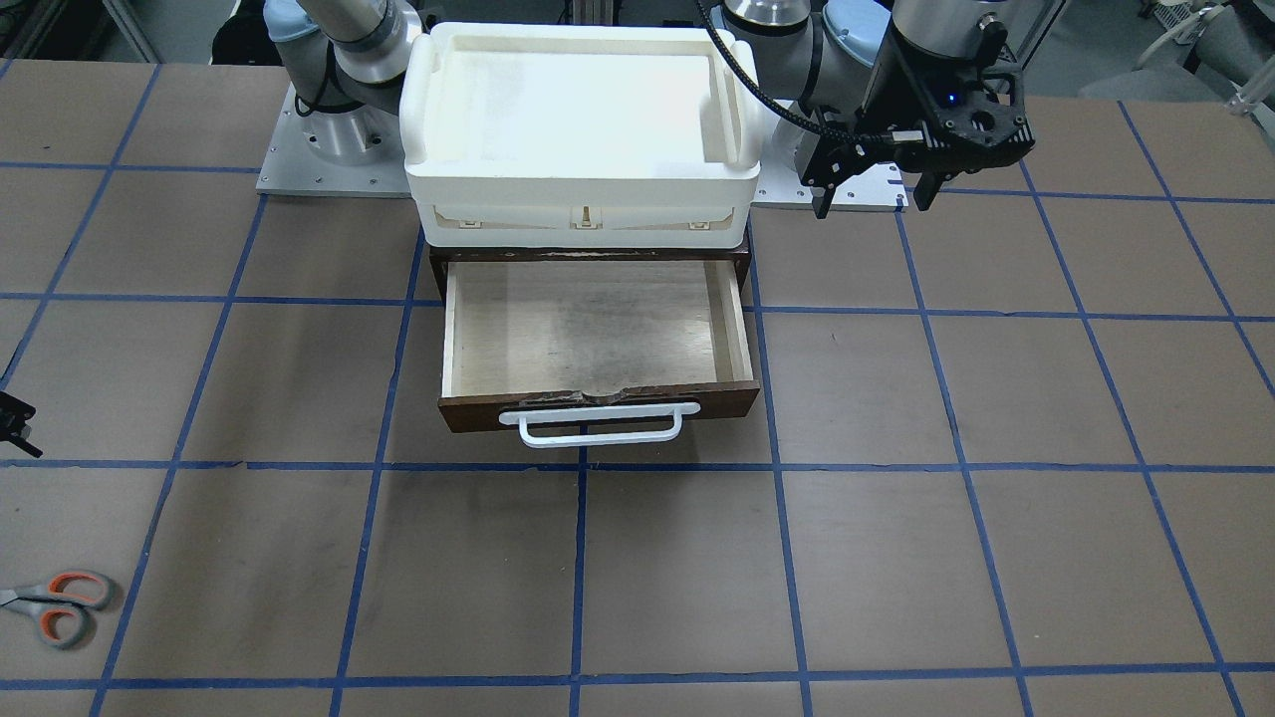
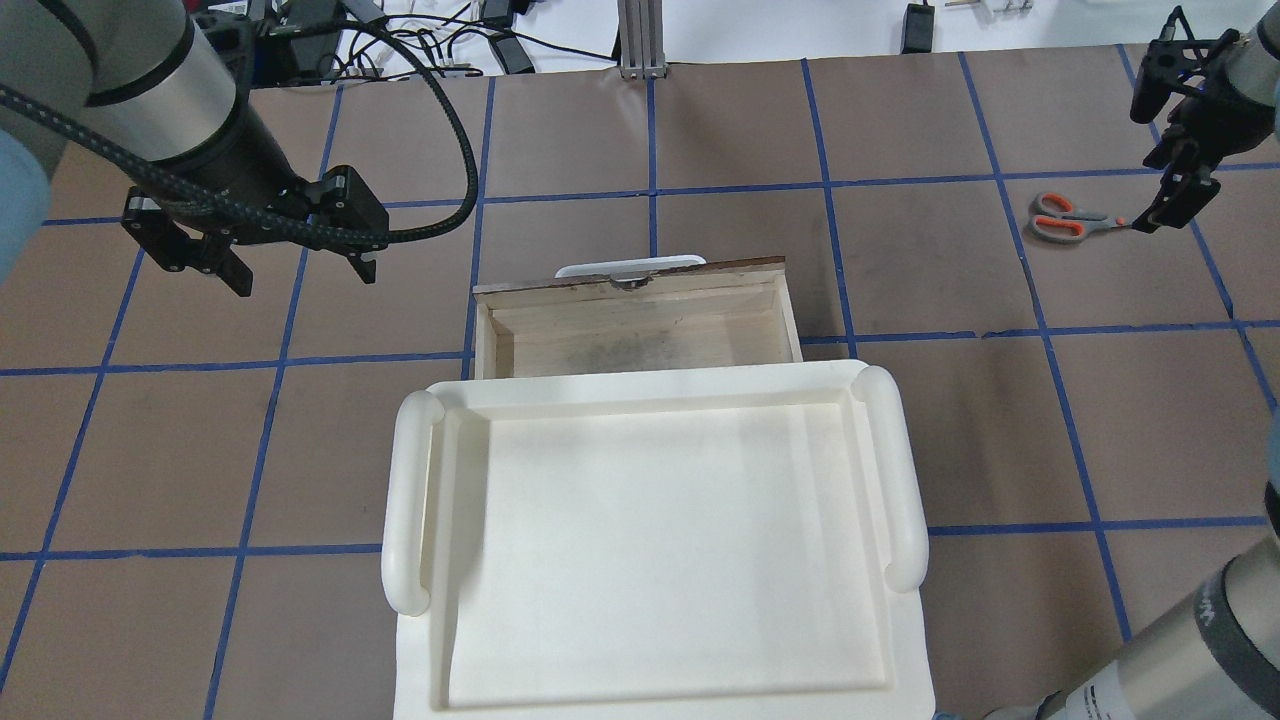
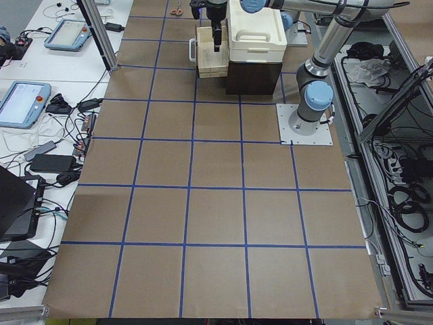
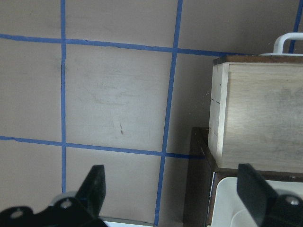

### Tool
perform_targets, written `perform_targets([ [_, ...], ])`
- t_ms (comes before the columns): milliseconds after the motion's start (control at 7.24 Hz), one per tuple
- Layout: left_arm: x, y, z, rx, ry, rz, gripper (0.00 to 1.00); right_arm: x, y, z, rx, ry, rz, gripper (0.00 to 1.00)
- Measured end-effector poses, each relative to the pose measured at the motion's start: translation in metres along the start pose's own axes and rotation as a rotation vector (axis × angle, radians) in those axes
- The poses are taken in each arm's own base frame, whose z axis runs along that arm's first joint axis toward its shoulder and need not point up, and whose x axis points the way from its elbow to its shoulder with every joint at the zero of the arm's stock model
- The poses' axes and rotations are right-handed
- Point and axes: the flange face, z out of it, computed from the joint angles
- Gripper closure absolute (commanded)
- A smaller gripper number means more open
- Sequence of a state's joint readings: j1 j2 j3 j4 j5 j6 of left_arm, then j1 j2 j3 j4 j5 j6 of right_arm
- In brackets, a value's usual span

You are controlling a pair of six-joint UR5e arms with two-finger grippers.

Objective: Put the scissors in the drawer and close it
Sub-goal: 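Move the right gripper over the grey-and-orange scissors, then lower the right gripper and close it on the scissors' blades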

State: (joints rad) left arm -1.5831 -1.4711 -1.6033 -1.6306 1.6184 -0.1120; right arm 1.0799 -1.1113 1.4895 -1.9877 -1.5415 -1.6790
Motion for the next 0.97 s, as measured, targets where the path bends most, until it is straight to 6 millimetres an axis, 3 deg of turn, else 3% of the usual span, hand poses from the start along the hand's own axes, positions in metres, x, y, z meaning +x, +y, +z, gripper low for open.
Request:
perform_targets([
  [553, 0.0, 0.0, 0.0, 0.0, 0.0, 0.0, 0.0, 0.033, 0.022, 0.06, 0.03, 0.047, -0.147, 0.01],
  [691, 0.0, 0.0, 0.0, 0.0, 0.0, 0.0, 0.0, 0.037, 0.023, 0.07, 0.031, 0.047, -0.17, 0.02],
  [829, 0.0, 0.0, 0.0, 0.0, 0.0, 0.0, 0.0, 0.04, 0.024, 0.077, 0.031, 0.051, -0.193, 0.11],
  [967, 0.0, 0.0, 0.0, 0.0, 0.0, 0.0, 0.0, 0.043, 0.024, 0.084, 0.033, 0.064, -0.225, 0.09],
])
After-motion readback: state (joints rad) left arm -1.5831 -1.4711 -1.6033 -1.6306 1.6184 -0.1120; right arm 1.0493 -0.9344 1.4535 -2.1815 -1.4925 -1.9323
